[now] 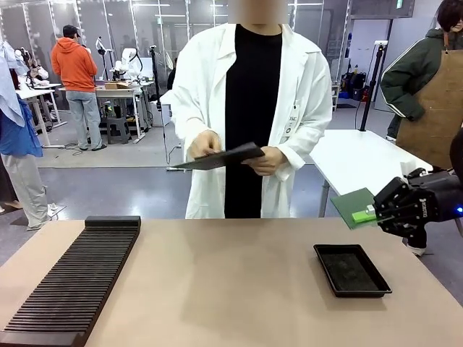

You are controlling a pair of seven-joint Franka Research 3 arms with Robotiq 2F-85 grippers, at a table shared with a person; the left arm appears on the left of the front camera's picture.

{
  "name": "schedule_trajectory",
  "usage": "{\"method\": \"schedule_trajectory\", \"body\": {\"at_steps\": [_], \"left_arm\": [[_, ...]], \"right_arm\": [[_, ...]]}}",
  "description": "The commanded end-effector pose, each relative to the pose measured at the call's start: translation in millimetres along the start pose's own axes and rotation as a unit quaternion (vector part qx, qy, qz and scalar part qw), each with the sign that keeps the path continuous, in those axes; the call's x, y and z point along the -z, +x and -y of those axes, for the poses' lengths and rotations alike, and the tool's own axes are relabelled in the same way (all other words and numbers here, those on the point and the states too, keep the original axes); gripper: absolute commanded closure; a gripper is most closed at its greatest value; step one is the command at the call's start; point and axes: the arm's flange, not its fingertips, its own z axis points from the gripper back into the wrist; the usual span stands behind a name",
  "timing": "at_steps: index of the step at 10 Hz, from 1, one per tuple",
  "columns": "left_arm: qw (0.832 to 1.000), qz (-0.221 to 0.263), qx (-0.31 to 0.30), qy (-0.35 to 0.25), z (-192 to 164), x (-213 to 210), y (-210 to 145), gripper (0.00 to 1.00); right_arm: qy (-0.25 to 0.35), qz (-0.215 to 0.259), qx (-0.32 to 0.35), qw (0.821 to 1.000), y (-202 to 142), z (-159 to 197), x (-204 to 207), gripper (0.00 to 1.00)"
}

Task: Inspect the PCB.
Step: Place the Blank PCB in the ESD tray.

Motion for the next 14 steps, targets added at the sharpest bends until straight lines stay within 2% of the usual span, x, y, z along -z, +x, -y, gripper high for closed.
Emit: {"method": "schedule_trajectory", "body": {"at_steps": [1,5,9,14], "left_arm": [[1.0,-0.002,-0.003,0.007,1,-2,4,0.0],[1.0,-0.002,-0.003,0.007,1,-2,4,0.0],[1.0,-0.002,-0.003,0.007,1,-2,4,0.0],[1.0,-0.002,-0.003,0.007,1,-2,4,0.0]], "right_arm": [[-0.028,-0.03,-0.013,0.999,15,19,5,0.97],[-0.085,0.009,-0.021,0.996,54,71,8,0.97],[-0.148,0.039,-0.016,0.988,80,118,32,0.97],[-0.176,0.046,-0.014,0.983,88,136,60,0.97]]}}
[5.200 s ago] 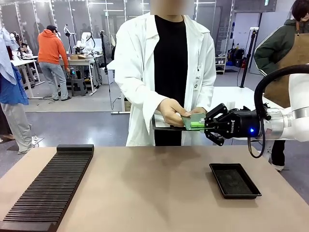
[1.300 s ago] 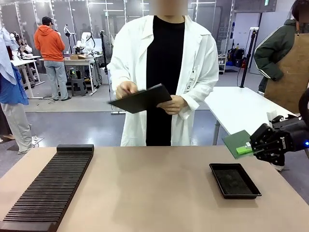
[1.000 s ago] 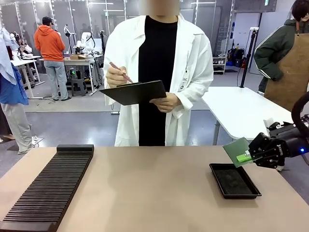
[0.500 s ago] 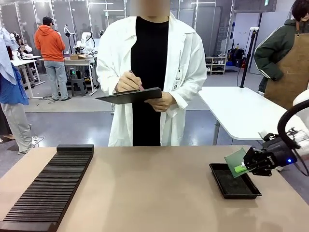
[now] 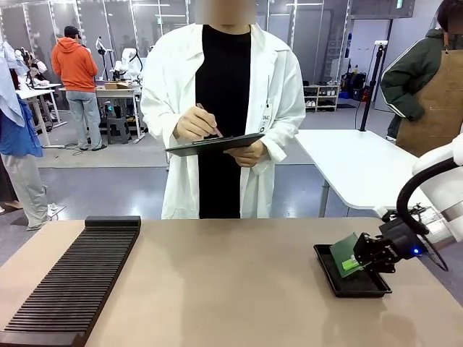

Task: Inspect the PCB.
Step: Place the Blank PCB in the ESD tray.

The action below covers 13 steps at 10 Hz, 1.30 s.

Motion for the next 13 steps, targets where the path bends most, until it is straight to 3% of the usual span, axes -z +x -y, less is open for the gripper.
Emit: {"method": "schedule_trajectory", "body": {"at_steps": [1,5,6,7,8,9,10,11,13], "left_arm": [[1.0,-0.002,-0.003,0.007,1,-2,4,0.0],[1.0,-0.002,-0.003,0.007,1,-2,4,0.0],[1.0,-0.002,-0.003,0.007,1,-2,4,0.0],[1.0,-0.002,-0.003,0.007,1,-2,4,0.0],[1.0,-0.002,-0.003,0.007,1,-2,4,0.0],[1.0,-0.002,-0.003,0.007,1,-2,4,0.0],[1.0,-0.002,-0.003,0.007,1,-2,4,0.0],[1.0,-0.002,-0.003,0.007,1,-2,4,0.0],[1.0,-0.002,-0.003,0.007,1,-2,4,0.0]], "right_arm": [[-0.012,0.022,-0.001,1.0,11,0,7,0.97],[-0.029,0.02,0.0,0.999,13,-2,17,0.97],[-0.038,0.024,0.003,0.999,10,-4,17,0.76],[-0.048,0.029,0.001,0.998,8,-5,18,0.66],[-0.057,0.036,0.001,0.998,3,-9,18,0.45],[-0.065,0.045,0.003,0.997,-2,-15,18,0.35],[-0.065,0.055,0.005,0.996,-7,-21,17,0.14],[-0.081,0.066,0.005,0.995,-10,-25,15,0.04],[-0.114,0.083,0.004,0.99,-17,-37,12,0.0]]}}
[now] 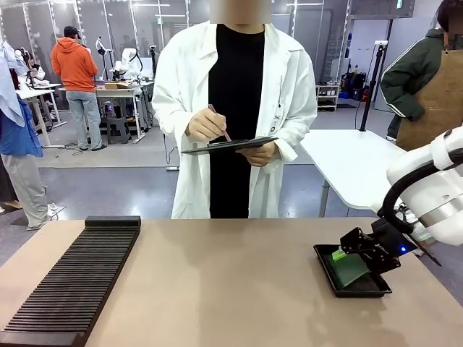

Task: Inspect the PCB.
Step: Place the Blank PCB in the ESD tray.

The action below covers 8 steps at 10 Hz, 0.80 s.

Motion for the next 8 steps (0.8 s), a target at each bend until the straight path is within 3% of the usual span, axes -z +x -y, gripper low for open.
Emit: {"method": "schedule_trajectory", "body": {"at_steps": [1,5,7,8], "left_arm": [[1.0,-0.002,-0.003,0.007,1,-2,4,0.0],[1.0,-0.002,-0.003,0.007,1,-2,4,0.0],[1.0,-0.002,-0.003,0.007,1,-2,4,0.0],[1.0,-0.002,-0.003,0.007,1,-2,4,0.0]], "right_arm": [[-0.042,0.025,0.014,0.999,-10,-14,-6,0.0],[-0.081,0.063,0.046,0.994,-22,-17,-32,0.0],[-0.064,0.07,0.066,0.993,-28,-25,-43,0.0],[-0.063,0.065,0.035,0.995,-18,-9,-31,0.0]]}}
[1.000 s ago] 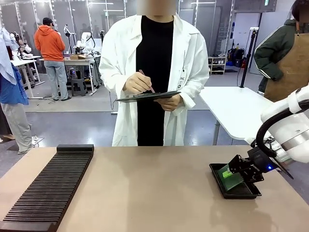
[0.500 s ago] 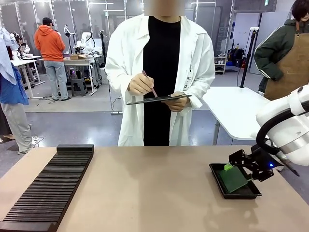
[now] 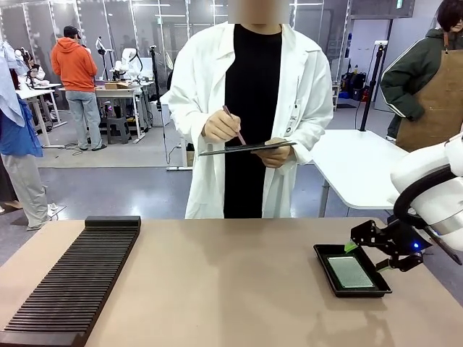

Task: Inspect the PCB.
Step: Place the Blank PCB in the ESD tray.

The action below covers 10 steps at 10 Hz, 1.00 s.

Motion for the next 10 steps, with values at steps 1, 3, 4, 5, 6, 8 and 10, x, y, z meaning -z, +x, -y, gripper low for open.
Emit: {"method": "schedule_trajectory", "body": {"at_steps": [1,3,4,5,6,8,10], "left_arm": [[1.0,-0.002,-0.003,0.007,0.8,-2.0,3.8,0.0],[1.0,-0.002,-0.003,0.007,0.8,-2.0,3.8,0.0],[1.0,-0.002,-0.003,0.007,0.8,-2.0,3.8,0.0],[1.0,-0.002,-0.003,0.007,0.8,-2.0,3.8,0.0],[1.0,-0.002,-0.003,0.007,0.8,-2.0,3.8,0.0],[1.0,-0.002,-0.003,0.007,0.8,-2.0,3.8,0.0],[1.0,-0.002,-0.003,0.007,0.8,-2.0,3.8,0.0]], "right_arm": [[-0.002,-0.005,-0.012,1.0,4.0,2.9,7.5,0.0],[-0.002,-0.005,-0.012,1.0,4.0,2.9,7.5,0.0],[-0.002,-0.005,-0.012,1.0,4.0,2.9,7.5,0.0],[-0.002,-0.005,-0.012,1.0,4.0,2.9,7.5,0.0],[-0.002,-0.005,-0.012,1.0,4.0,2.9,7.5,0.0],[-0.002,-0.005,-0.012,1.0,4.0,2.9,7.5,0.0],[-0.002,-0.005,-0.012,1.0,4.0,2.9,7.5,0.0]]}}
